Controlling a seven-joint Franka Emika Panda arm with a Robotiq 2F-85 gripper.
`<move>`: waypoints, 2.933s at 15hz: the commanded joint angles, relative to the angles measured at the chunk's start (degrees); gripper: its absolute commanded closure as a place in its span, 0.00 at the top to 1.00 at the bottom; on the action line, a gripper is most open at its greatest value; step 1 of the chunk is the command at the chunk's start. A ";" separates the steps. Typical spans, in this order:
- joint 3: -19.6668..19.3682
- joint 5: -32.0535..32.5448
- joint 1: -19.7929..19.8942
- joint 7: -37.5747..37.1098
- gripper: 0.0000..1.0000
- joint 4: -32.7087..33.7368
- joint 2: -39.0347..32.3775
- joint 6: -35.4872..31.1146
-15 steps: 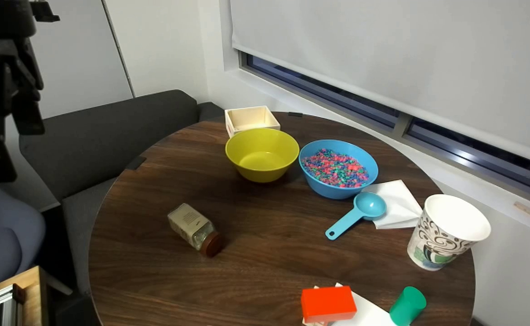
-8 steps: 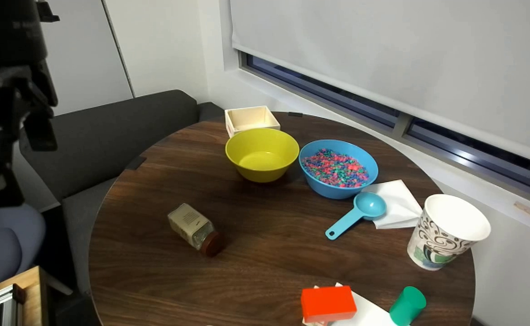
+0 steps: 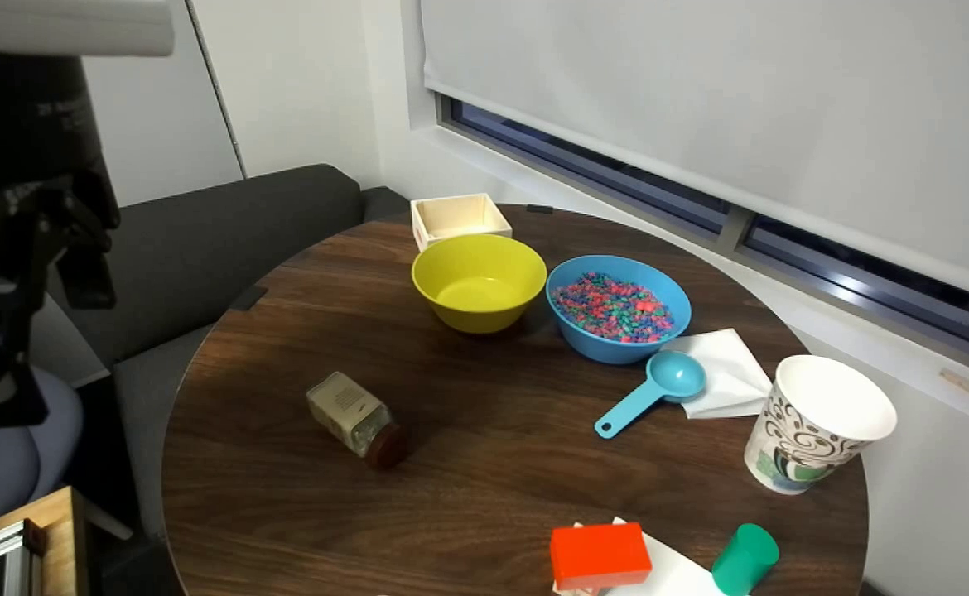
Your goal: Pick up the spice bottle
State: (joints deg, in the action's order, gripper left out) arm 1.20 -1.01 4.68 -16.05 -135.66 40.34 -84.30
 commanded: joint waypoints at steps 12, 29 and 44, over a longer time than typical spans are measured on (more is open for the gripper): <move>-3.92 -9.01 7.02 -12.29 1.00 -1.88 -10.32 -21.98; -4.70 -16.06 8.26 -19.78 1.00 -6.99 -17.27 -34.16; -7.21 -28.07 6.18 -19.37 1.00 -7.04 -26.14 -40.66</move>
State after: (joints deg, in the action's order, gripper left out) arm -5.15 -27.21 11.76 -36.61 -142.69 15.99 -122.82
